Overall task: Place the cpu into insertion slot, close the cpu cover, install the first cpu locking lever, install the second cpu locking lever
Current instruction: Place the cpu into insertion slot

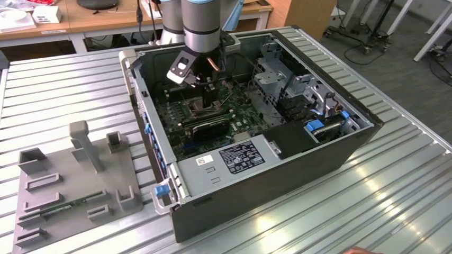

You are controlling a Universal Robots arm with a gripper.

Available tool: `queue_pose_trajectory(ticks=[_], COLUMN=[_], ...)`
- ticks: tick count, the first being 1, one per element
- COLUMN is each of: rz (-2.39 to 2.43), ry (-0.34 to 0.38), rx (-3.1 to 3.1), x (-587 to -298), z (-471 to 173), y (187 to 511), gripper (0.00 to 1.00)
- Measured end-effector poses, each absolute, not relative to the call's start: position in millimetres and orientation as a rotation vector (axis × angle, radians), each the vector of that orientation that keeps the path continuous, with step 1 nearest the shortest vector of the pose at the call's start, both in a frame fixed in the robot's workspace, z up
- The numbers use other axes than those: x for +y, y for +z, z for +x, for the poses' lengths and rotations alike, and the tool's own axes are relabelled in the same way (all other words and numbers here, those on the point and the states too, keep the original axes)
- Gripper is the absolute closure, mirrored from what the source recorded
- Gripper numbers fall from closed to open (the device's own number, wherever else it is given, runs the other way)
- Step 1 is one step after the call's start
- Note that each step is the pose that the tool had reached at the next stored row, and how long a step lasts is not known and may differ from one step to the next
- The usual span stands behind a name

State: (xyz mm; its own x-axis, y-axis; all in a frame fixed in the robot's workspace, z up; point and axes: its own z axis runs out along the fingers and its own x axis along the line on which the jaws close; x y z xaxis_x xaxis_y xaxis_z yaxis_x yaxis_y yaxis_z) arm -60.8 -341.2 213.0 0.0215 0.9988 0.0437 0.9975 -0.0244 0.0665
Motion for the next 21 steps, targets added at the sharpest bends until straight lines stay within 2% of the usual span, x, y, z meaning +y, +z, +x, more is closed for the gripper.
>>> queue_pose_trajectory(ticks=[3,21], rz=[2.245,2.249], ry=[0.097,0.089], rx=[2.193,2.197], x=[-341.2,-341.2], z=[-60.6,-57.5], y=[213.0,221.9], gripper=[0.39,0.39])
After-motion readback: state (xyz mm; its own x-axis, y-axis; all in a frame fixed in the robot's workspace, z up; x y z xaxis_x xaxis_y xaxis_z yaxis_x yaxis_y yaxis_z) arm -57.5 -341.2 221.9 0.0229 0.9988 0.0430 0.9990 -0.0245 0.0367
